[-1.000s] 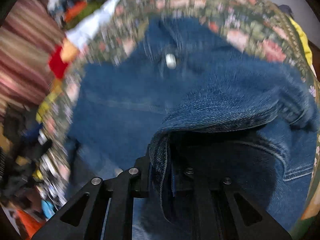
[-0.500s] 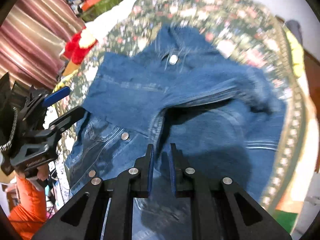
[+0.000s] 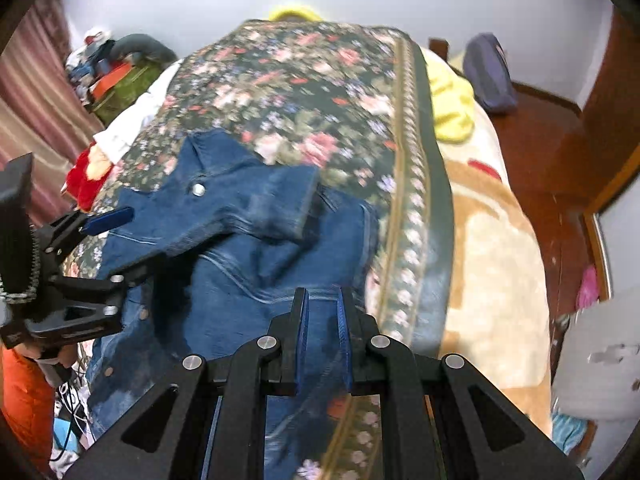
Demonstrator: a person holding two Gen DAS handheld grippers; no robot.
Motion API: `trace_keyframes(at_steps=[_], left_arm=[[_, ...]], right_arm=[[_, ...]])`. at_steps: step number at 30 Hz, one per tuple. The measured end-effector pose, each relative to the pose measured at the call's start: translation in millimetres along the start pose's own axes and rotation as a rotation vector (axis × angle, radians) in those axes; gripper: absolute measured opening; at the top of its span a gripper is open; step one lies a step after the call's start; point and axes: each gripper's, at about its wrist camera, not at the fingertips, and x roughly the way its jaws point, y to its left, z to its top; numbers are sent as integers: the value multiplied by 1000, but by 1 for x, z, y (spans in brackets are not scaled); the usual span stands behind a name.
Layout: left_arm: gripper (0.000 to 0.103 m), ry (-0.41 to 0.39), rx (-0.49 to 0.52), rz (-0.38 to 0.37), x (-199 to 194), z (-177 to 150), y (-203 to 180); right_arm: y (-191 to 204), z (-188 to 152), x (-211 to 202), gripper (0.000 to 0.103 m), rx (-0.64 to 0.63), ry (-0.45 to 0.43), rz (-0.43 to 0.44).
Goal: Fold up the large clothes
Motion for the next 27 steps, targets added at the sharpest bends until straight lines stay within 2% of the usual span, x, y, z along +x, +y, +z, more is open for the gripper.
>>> trace_keyframes(at_steps=[2, 4, 7, 8, 9, 14, 19, 21, 24, 25, 27], left_arm=[[77, 3, 33, 27, 15, 6, -10], [72, -13, 48, 73, 25, 13, -16], [41, -40, 81, 114, 33, 22, -21], [25, -43, 90, 140, 34, 25, -23], [17, -58, 92, 170, 33, 28, -21], [14, -201, -8, 212, -15, 36, 20], [13, -276, -145, 261, -63, 24, 88], [13, -273, -176, 284, -70, 10, 111], [14, -211, -206, 282, -63, -20, 135], [14, -175, -220, 267, -54, -36, 142], [15, -120, -251, 247, -38, -57, 151]], right_arm=[[-5, -3, 9, 10, 9, 19, -4], [-9, -6, 23, 10, 21, 43, 5], [-12, -6, 37, 10, 42, 64, 33], [-13, -5, 42, 10, 50, 67, 43], [-12, -3, 46, 10, 57, 68, 55], [-5, 1, 63, 10, 36, 71, 49], [4, -1, 72, 10, -47, 51, -7], [9, -3, 73, 10, -78, 46, -32], [13, -6, 77, 12, -102, 42, -64], [14, -6, 78, 16, -101, 44, -71], [15, -8, 78, 31, -98, 38, -108]])
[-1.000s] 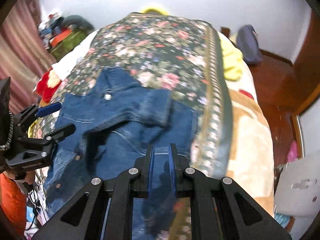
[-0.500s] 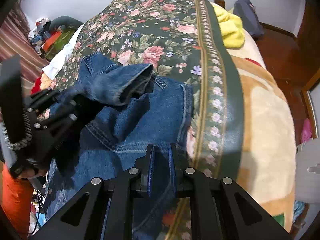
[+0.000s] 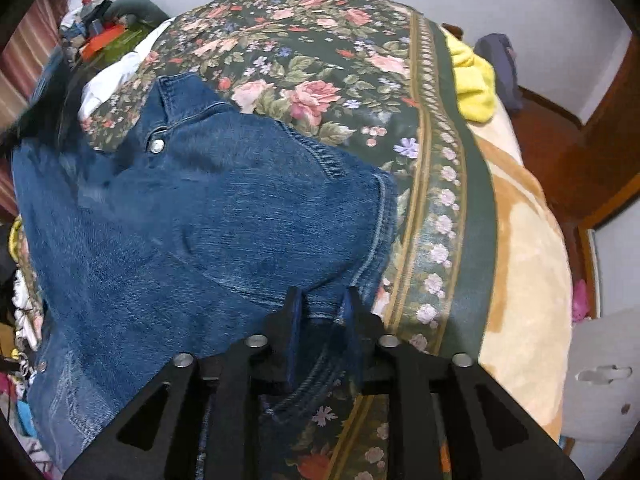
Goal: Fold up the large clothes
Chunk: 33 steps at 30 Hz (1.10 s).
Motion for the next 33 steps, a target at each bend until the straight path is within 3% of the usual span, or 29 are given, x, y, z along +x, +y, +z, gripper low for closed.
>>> trace_keyframes(at_steps=[2, 3, 7, 12, 15, 20, 22, 23, 24, 27, 29, 33], left_arm=[[16, 80, -50, -51, 19, -29, 9], [18, 127, -84, -87, 31, -46, 14], [28, 195, -139, -174, 46, -86, 20], [59, 237, -204, -251, 48, -105, 33], [62, 243, -327, -336, 49, -109, 61], [62, 251, -491, -400, 66, -105, 95], [53, 278, -506, -383, 78, -103, 97], [36, 294, -493, -343, 83, -99, 94], [31, 303, -478, -318, 85, -97, 92], [27, 258, -360, -214, 80, -78, 72], [25, 180, -262, -147, 62, -58, 54], [23, 19, -186, -78, 21, -25, 47]], right_arm=[[-1, -3, -1, 58, 5, -8, -56], [-3, -4, -2, 60, 10, -14, -62], [-16, -8, -3, 61, 93, 18, 20], [-24, -9, -10, 61, 183, 39, 101], [-24, -9, -14, 61, 217, 42, 145], [-25, -12, -12, 61, 284, 52, 241], [-26, -13, -8, 61, 306, 62, 270], [-26, -13, -7, 61, 313, 64, 277], [-26, -13, -5, 61, 318, 65, 282], [-27, -12, -3, 61, 329, 67, 294], [-28, -11, -4, 61, 329, 67, 297], [-28, -8, -8, 61, 318, 63, 288]])
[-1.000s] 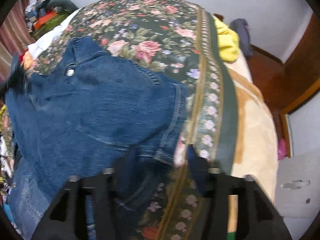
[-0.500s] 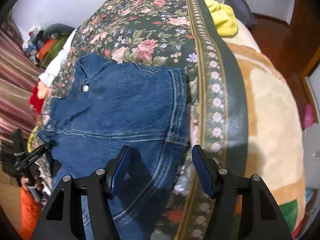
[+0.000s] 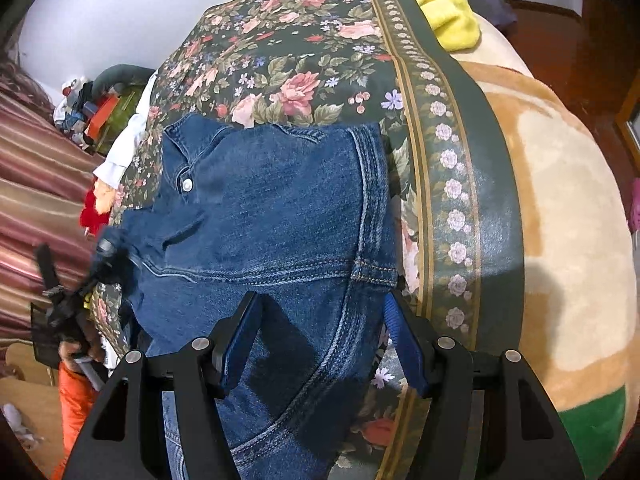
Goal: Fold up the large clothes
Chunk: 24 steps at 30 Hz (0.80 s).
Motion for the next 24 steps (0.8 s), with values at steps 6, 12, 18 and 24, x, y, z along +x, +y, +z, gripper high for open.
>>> trace_keyframes(at_steps=[6, 12, 18, 24], left_arm=[[23, -205, 22, 9, -59, 38, 3], [24, -152, 37, 66, -37, 24, 19], [37, 197, -28, 29, 47, -23, 51], [69, 257, -17, 42, 43, -50, 61]], right_arm=[[14, 7, -13, 61, -48, -42, -13], [24, 9, -5, 77, -71, -58, -27], [34, 4, 24, 78, -127, -13, -107], [37, 4, 21, 81, -170, -14, -142]])
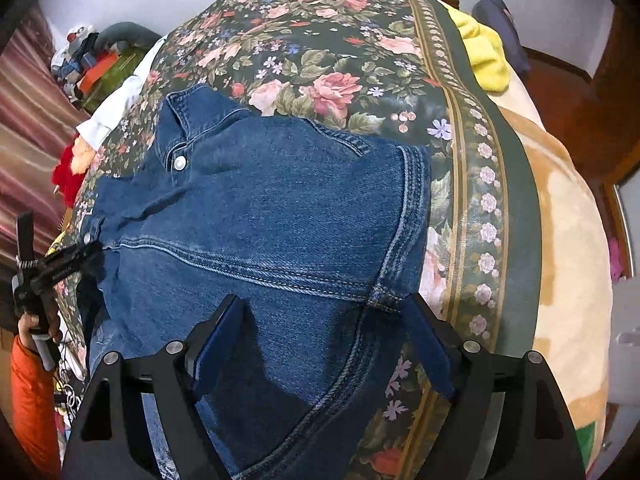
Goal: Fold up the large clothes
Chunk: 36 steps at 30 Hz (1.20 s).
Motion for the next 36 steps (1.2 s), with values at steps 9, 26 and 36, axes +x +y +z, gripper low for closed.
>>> trace_keyframes(at_steps=[9, 26, 36], left_arm=[[78, -85, -80, -44, -40, 13, 55], [40, -4, -76, -81, 59, 86, 23], [12, -139, -88, -11, 13, 85, 23]], right_arm=[[-20, 7, -15, 81, 63, -27, 51], [-37, 51, 32, 59, 173, 5, 153], [2, 81, 25, 13, -13, -97, 32]])
